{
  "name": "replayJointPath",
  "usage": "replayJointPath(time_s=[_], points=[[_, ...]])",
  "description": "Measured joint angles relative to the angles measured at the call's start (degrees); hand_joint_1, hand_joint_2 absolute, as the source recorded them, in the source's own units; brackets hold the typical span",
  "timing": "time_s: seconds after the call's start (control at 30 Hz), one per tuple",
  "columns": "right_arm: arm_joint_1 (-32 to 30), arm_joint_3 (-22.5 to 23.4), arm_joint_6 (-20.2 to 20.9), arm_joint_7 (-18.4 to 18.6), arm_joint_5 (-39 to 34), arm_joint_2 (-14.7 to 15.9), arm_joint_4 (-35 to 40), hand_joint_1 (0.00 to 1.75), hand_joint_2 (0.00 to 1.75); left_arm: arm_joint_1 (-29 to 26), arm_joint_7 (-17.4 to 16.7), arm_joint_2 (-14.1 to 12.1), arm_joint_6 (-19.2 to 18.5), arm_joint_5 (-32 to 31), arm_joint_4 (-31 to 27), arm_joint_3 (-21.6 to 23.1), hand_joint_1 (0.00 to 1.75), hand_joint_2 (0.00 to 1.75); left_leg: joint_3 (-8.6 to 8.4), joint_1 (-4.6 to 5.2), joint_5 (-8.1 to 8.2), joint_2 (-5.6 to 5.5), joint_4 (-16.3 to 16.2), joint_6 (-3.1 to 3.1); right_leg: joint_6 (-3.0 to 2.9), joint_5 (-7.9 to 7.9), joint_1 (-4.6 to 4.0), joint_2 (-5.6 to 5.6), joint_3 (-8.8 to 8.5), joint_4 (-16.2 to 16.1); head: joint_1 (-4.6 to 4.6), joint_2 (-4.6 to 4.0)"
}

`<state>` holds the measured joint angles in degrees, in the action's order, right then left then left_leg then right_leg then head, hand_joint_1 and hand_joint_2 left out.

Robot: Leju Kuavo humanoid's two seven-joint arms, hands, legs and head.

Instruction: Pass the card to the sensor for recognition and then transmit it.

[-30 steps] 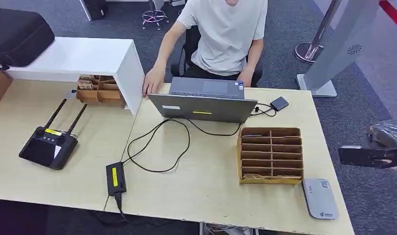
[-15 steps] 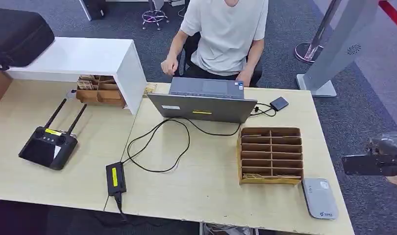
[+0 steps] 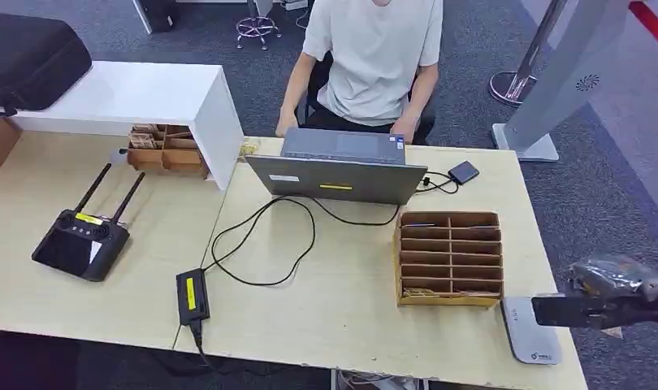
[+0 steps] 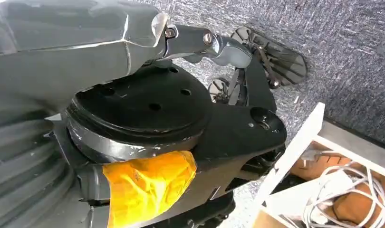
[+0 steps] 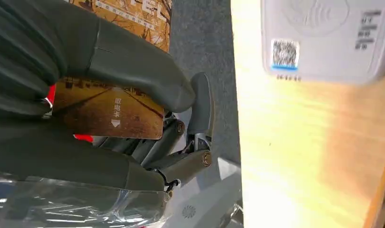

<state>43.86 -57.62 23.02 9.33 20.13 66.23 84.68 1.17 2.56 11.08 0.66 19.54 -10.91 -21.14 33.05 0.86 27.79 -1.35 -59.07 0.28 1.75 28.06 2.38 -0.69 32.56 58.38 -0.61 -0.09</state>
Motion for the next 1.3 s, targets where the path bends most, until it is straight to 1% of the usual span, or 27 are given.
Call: replayJointPath(time_s=[0.23,0.47,0.77,1.3], points=[[-4.1,0.3,-0.3,-1.1,3.7,-3.0,-3.0,1.75,1.75,0.0,0.0,0.0,0.0,0.2,0.0,-0.4,0.0,1.75,0.0,-0.01,0.0,-0.01,0.0,0.0,0.0,0.0,-0.01,-0.02,0.0,0.0,0.04,0.0],[-5.7,0.8,-0.3,-1.3,4.4,-5.1,-5.1,1.75,1.75,0.0,0.0,0.0,0.0,0.2,0.0,-0.5,0.0,1.75,-0.01,-0.01,-0.01,0.01,0.0,0.0,0.0,0.0,-0.01,0.01,0.0,0.0,0.04,0.0],[-6.6,1.2,-0.3,-1.6,4.7,-6.3,-6.2,1.75,1.75,0.0,0.0,0.0,0.0,0.4,0.0,-0.5,0.0,1.75,-0.01,-0.01,0.0,0.01,0.0,0.0,0.0,0.0,0.0,0.01,0.0,0.0,0.02,0.0],[-7.7,3.4,0.0,-2.6,6.2,-8.2,-8.4,1.75,1.75,0.0,-0.1,0.0,0.1,1.0,0.0,-0.9,0.0,1.75,-0.01,-0.01,0.0,0.01,0.0,0.0,0.0,0.0,0.0,0.0,0.0,0.0,0.04,0.0]])
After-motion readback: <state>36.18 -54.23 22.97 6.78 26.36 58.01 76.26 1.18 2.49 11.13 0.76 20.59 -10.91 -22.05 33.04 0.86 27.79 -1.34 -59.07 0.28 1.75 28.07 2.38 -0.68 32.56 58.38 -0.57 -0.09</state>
